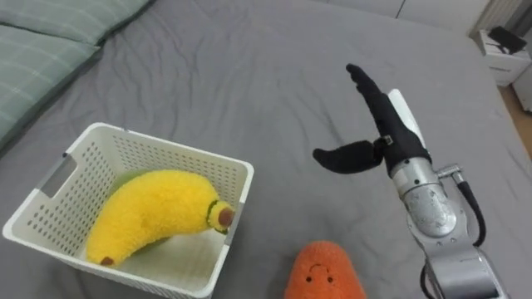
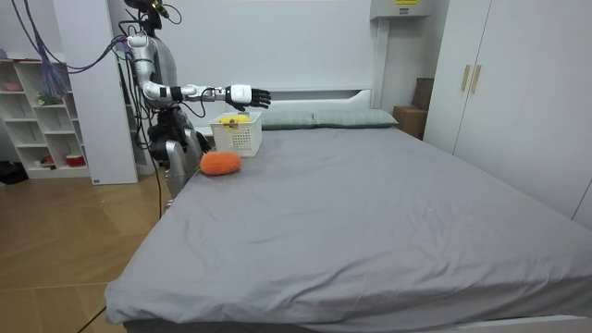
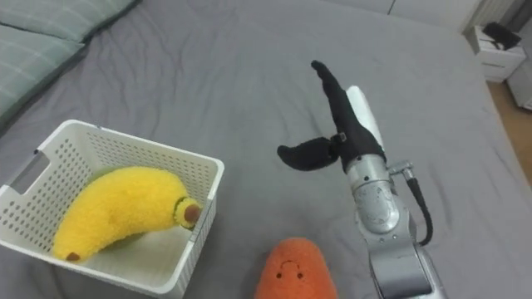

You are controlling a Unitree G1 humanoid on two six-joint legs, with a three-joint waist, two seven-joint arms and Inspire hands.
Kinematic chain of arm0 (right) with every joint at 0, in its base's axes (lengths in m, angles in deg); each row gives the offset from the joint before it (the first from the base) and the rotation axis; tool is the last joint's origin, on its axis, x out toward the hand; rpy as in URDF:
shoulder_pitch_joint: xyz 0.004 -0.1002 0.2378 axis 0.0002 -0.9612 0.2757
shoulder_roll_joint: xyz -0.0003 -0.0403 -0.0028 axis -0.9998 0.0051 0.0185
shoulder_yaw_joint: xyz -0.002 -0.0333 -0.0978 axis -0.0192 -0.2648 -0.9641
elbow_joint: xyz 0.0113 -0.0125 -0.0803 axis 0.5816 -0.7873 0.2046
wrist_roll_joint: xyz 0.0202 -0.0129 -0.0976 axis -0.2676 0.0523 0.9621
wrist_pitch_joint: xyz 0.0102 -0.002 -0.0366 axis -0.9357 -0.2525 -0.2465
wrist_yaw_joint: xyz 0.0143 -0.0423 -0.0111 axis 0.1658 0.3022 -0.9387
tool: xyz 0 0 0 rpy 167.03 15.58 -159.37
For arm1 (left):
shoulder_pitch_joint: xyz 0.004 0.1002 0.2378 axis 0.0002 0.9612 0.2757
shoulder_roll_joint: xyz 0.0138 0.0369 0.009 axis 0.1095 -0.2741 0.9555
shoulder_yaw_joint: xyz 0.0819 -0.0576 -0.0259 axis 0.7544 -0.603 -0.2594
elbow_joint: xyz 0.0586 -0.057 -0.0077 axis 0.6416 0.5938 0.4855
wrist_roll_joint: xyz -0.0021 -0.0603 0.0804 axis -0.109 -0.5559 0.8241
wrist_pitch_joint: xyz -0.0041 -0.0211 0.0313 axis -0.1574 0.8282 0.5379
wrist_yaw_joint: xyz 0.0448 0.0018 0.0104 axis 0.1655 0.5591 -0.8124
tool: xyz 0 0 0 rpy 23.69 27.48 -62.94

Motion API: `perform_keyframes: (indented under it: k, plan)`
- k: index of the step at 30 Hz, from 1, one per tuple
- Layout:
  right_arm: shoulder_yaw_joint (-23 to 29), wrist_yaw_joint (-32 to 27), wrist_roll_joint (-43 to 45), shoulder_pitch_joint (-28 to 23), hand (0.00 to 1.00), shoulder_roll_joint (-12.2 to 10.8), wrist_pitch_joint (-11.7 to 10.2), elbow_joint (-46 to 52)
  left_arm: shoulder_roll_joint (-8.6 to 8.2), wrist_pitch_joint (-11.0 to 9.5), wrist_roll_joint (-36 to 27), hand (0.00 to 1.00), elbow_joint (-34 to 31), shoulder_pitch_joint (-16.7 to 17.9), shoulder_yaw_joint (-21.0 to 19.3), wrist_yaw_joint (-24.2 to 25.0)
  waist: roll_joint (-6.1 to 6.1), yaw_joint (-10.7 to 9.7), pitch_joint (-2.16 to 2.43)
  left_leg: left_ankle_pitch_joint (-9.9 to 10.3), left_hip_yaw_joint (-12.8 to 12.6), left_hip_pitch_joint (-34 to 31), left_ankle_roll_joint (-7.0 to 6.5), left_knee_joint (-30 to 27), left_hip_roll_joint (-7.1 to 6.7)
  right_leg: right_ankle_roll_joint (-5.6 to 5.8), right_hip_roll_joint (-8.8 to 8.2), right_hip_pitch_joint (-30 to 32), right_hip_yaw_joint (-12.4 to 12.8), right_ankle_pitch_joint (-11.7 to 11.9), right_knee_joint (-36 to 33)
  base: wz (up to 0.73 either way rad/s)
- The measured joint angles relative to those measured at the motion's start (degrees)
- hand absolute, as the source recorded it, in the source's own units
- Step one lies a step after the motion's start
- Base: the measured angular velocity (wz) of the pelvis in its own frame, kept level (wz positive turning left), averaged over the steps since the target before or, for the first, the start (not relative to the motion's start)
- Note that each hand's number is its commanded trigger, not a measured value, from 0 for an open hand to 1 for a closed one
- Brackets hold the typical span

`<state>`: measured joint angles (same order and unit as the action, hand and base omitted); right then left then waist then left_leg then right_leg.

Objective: Collect toys from the bed

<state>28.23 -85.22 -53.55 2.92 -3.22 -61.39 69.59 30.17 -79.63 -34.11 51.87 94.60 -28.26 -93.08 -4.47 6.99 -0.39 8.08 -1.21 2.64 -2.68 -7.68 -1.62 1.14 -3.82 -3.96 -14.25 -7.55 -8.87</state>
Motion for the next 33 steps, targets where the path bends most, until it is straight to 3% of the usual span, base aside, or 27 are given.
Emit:
perform_keyframes:
  k: [6,14,20,26,28,33]
  plan:
    - [-0.15,0.04,-0.89,-0.86,0.0,0.01,-0.4,-3.4,-0.07,0.0,-0.05,0.0,-0.16,0.15,1.01,-0.14,0.66,-0.47,0.37,0.0,-0.14,0.2,0.0,-0.06,0.03,0.0,0.01,-0.11,0.09,0.0,-0.03,0.0]
    - [-1.21,2.15,3.88,-3.22,0.0,-0.6,-0.38,-7.29,-0.11,-0.05,-0.04,0.0,-0.06,0.32,0.99,-0.34,0.88,-0.05,0.22,0.31,0.31,0.03,-0.01,0.03,0.0,0.01,0.08,-0.17,0.03,0.0,0.11,0.0]
    - [-6.26,7.4,9.19,-6.43,0.0,-1.6,0.25,-12.89,-0.12,-0.69,-0.92,0.0,-0.05,0.5,1.06,-0.56,0.66,-0.14,-0.04,0.39,0.22,-0.03,-0.05,0.07,-0.01,0.03,0.08,0.0,0.1,-0.01,0.17,0.0]
    - [-7.27,11.78,12.64,-6.15,0.0,-1.67,0.42,-20.3,-0.11,-1.0,-1.98,0.0,-0.27,0.38,1.04,-0.51,-0.03,1.29,0.08,0.62,0.37,-0.26,-0.04,-0.04,-0.03,0.07,0.13,0.1,0.08,-0.04,0.25,0.0]
    - [-7.85,12.86,14.91,-5.85,0.0,-1.81,1.08,-22.51,-0.11,-0.96,-1.99,0.0,-1.01,0.48,1.05,-0.54,-0.47,1.56,-0.14,0.62,0.38,-0.44,-0.04,-0.11,-0.02,0.07,0.12,0.28,-0.01,-0.04,0.25,0.0]
    - [-7.89,14.11,16.44,-5.21,0.0,-2.12,1.51,-26.65,-0.06,-0.95,-2.01,0.0,-1.82,0.27,1.06,-0.62,-1.27,2.84,0.24,0.62,0.41,-1.13,-0.05,-0.19,-0.03,0.06,0.11,0.93,-0.13,-0.03,0.24,0.0]
